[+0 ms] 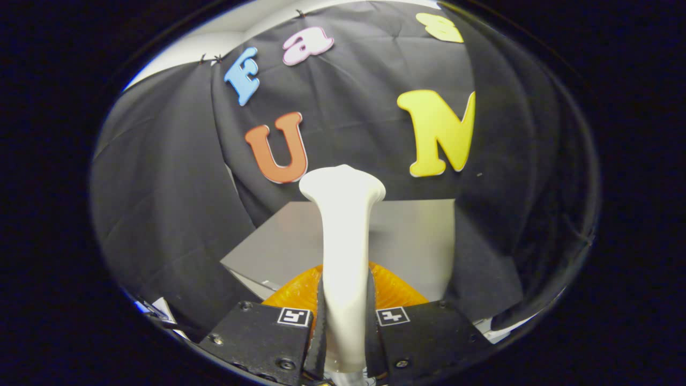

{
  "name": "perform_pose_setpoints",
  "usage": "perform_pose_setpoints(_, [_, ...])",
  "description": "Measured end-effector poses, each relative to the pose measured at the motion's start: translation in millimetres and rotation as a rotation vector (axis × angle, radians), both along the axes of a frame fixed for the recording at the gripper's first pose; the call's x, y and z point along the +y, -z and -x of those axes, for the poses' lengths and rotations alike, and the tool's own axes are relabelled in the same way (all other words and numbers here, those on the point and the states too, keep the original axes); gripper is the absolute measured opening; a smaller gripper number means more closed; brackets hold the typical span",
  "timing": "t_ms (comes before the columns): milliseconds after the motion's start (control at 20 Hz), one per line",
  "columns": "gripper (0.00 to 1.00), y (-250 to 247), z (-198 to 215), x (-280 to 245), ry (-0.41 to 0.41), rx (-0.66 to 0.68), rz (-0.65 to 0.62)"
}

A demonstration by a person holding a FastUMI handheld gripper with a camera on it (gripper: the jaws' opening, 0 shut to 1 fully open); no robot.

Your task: Iron the clothes twice with a garment steamer, once on the left side and once on the right side.

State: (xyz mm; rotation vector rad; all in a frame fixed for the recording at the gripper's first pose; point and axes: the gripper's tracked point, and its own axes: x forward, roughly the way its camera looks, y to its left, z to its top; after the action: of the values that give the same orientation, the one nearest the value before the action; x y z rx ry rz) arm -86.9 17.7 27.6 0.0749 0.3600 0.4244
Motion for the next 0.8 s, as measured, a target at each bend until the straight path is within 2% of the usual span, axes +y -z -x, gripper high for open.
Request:
perform_pose_setpoints(200, [0.32,-48.4,76.9,-37.4,0.004,-0.074,-0.065])
perform_pose_setpoints(450, [0.31,-108.3,160.5,-98.8,0.071,-0.189,-0.115])
perform_pose_setpoints(600, [0.31,-141.3,190.9,-142.8,0.146,-0.261,-0.123])
perform_pose_setpoints(800, [0.31,-177.4,199.9,-190.7,0.249,-0.315,-0.129])
